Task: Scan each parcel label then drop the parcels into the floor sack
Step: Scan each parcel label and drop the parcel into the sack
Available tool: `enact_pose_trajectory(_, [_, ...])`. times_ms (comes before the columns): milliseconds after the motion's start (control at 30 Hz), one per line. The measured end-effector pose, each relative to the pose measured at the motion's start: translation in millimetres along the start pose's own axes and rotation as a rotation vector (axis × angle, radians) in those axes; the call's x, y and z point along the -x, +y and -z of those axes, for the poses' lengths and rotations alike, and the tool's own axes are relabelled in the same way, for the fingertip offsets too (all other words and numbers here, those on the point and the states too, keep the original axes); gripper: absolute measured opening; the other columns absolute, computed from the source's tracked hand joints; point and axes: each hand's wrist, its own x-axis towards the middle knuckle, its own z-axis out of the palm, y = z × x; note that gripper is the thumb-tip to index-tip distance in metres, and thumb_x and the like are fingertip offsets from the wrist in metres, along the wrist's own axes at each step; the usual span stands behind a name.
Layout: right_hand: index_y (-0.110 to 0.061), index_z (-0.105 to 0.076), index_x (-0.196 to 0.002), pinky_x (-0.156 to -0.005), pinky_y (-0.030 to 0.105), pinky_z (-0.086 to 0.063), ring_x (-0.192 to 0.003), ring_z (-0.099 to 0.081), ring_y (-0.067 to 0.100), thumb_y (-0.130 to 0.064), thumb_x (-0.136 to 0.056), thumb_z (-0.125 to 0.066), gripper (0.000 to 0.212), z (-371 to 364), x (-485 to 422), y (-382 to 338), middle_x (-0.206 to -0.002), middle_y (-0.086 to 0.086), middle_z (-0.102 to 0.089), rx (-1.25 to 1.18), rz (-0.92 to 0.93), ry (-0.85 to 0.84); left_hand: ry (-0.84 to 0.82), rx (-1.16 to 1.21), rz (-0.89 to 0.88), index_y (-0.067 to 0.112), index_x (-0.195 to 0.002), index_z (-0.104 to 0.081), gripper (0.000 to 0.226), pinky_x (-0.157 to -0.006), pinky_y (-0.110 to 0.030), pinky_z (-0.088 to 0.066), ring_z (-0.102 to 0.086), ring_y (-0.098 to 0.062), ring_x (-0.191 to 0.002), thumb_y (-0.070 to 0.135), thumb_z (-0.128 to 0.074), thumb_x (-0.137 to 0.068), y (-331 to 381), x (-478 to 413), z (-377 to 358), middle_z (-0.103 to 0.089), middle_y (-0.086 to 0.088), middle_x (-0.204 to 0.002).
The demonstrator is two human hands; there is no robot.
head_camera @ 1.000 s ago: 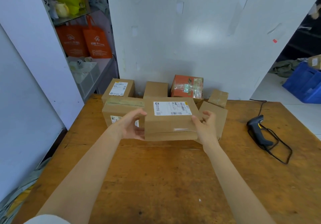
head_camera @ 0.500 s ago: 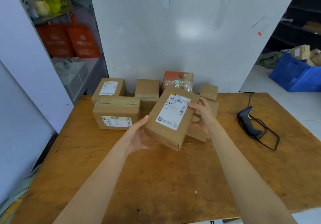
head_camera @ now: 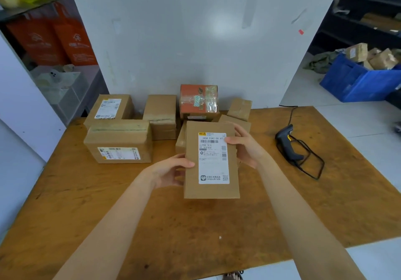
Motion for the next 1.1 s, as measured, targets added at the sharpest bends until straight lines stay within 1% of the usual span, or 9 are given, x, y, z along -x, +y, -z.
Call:
enact_pose_trajectory(267, [-0.027, -0.052, -0.134, -0.1, 0.052, -0.045, -0.117, -0.059, 0.032, -0.015, -0.077, -0.072, 0.062, 70.0, 10.3, -16.0, -0.13, 0.009, -0.062, -0.054, -0.004, 0.026, -0.016, 0.046, 0.015, 0.023, -0.128, -0.055, 0.081, -0.075, -0.045, -0.058, -0.065, -0.023, -0.109, 0.019, -0.089, -0.054, 16.2, -45.0, -57.3, -0.072, -0.002, -0.114])
enact_pose_trajectory(433, [-0.027, -0.051, -0.136, -0.085, 0.038, -0.05, -0.108, -0.061, 0.024, -0.019, -0.076, -0.073, 0.064, 126.1, 21.3, -21.7, -0.128, 0.006, -0.063, -0.035, -0.053, 0.059, -0.029, 0.037, 0.047, 0.022, -0.125, -0.059, 0.08, -0.082, -0.046, -0.056, -0.065, -0.024, -0.11, 0.022, -0.09, -0.052, 15.1, -78.5, -105.0, -0.071, -0.006, -0.117])
enact_pose_trajectory(533, [-0.027, -0.052, -0.135, -0.096, 0.046, -0.046, -0.114, -0.059, 0.029, -0.017, -0.082, -0.073, 0.058, 162.0, 25.8, -18.5, -0.13, 0.007, -0.062, -0.052, -0.088, 0.067, -0.029, 0.029, 0.05, 0.021, -0.123, -0.061, 0.077, -0.088, -0.049, -0.054, -0.062, -0.027, -0.113, 0.023, -0.089, -0.052, 14.1, -97.5, -132.7, -0.069, -0.008, -0.119])
enact_pose_trajectory(633, [-0.03, -0.053, -0.135, -0.095, 0.042, -0.045, -0.116, -0.059, 0.024, -0.035, -0.084, -0.07, 0.053, 199.0, 26.4, -10.3, -0.13, 0.001, -0.062, -0.073, -0.115, 0.053, -0.01, 0.023, 0.041, 0.022, -0.128, -0.057, 0.082, -0.09, -0.05, -0.053, -0.06, -0.027, -0.117, 0.023, -0.088, -0.052, 12.4, -113.5, -152.9, -0.068, -0.007, -0.122])
enact_pose_trajectory(700, [-0.03, -0.053, -0.135, -0.101, 0.043, -0.044, -0.121, -0.056, 0.022, -0.051, -0.083, -0.066, 0.057, 221.8, 24.5, -2.6, -0.134, -0.002, -0.059, -0.099, -0.135, 0.152, 0.009, 0.037, 0.024, 0.022, -0.129, -0.056, 0.084, -0.089, -0.049, -0.053, -0.06, -0.026, -0.117, 0.023, -0.088, -0.051, 11.3, -122.9, -162.1, -0.069, -0.007, -0.121])
enact_pose_trajectory(767, [-0.021, -0.054, -0.134, -0.098, 0.04, -0.046, -0.118, -0.058, 0.022, -0.049, -0.086, -0.064, 0.056, 240.6, 18.8, 8.5, -0.131, 0.003, -0.06, -0.092, -0.17, 0.417, 0.038, 0.063, 0.004, 0.022, -0.13, -0.055, 0.087, -0.09, -0.05, -0.053, -0.06, -0.027, -0.116, 0.025, -0.089, -0.049, 10.3, -131.1, -169.2, -0.069, -0.007, -0.12])
enact_pose_trajectory(867, [-0.009, -0.056, -0.126, -0.088, 0.035, -0.049, -0.111, -0.059, 0.026, -0.032, -0.089, -0.066, 0.045, 263.7, 9.1, 28.8, -0.124, 0.011, -0.063, 0.327, -0.219, 0.803, 0.108, 0.116, -0.02, 0.022, -0.129, -0.055, 0.092, -0.089, -0.051, -0.052, -0.059, -0.028, -0.115, 0.026, -0.09, -0.044, 9.2, -143.2, -177.2, -0.068, -0.009, -0.121])
enact_pose_trajectory(1000, [-0.013, -0.044, -0.135, -0.099, 0.045, -0.041, -0.129, -0.042, 0.032, -0.039, -0.086, -0.066, 0.06, 280.2, -5.4, 49.3, -0.136, 0.01, -0.05, 0.813, -0.395, 0.74, 0.119, 0.165, -0.065, 0.025, -0.13, -0.054, 0.093, -0.081, -0.046, -0.055, -0.062, -0.027, -0.114, 0.026, -0.091, -0.045, 3.0, -152.3, -184.5, -0.07, -0.005, -0.117])
enact_pose_trajectory(1100, [-0.019, -0.038, -0.135, -0.102, 0.049, -0.032, -0.132, -0.037, 0.028, -0.03, -0.088, -0.063, 0.054, 275.6, -21.4, 56.2, -0.138, 0.006, -0.046, 1.055, -0.496, 0.711, 0.118, 0.168, -0.081, 0.027, -0.13, -0.051, 0.093, -0.074, -0.04, -0.058, -0.068, -0.022, -0.106, 0.025, -0.091, -0.047, 2.2, -151.2, -188.7, -0.071, -0.004, -0.117])
